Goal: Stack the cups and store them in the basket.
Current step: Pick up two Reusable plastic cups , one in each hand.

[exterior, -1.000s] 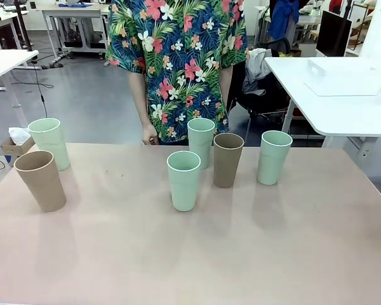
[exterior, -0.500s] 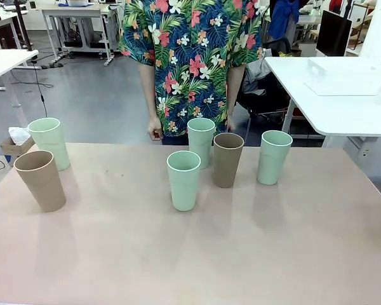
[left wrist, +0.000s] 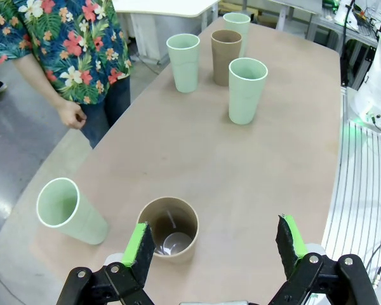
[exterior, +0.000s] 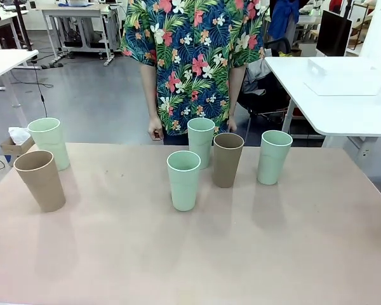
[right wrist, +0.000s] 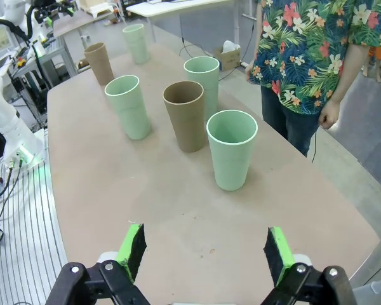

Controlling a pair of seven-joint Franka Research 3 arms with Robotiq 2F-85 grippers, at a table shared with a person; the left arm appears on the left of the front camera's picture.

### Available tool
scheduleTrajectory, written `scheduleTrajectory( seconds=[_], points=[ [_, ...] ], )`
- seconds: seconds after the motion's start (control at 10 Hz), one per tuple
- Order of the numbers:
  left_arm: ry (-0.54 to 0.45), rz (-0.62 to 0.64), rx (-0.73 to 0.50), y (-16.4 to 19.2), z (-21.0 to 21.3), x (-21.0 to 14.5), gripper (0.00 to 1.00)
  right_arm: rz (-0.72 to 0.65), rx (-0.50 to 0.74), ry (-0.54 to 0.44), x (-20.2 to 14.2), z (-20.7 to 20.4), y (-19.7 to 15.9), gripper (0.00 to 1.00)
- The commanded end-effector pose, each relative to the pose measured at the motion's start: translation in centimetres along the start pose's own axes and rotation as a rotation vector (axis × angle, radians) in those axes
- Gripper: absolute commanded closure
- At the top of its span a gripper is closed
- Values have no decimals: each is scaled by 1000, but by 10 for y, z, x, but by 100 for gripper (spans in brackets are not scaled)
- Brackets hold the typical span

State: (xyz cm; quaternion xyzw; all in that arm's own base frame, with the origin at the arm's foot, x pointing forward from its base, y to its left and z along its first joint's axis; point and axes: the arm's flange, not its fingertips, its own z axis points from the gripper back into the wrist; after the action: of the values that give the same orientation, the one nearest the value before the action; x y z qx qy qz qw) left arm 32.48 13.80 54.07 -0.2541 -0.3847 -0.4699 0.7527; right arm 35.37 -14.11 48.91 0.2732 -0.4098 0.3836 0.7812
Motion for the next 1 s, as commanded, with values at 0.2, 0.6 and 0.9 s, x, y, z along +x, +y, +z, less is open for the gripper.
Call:
scheduleTrajectory(
  seconds=[0.2, 0.6, 0.9],
  points=[
    [0, 0, -50, 42, -3, -6, 0, 126, 206, 85, 43, -46, -51, 0],
    [-166, -98, -33, 110, -17, -48, 0, 242, 353, -49, 20, -94, -108, 0],
    [-297, -171, -118, 166, -27, -96, 0, 235, 443, -151, -20, -133, -132, 0]
  ],
)
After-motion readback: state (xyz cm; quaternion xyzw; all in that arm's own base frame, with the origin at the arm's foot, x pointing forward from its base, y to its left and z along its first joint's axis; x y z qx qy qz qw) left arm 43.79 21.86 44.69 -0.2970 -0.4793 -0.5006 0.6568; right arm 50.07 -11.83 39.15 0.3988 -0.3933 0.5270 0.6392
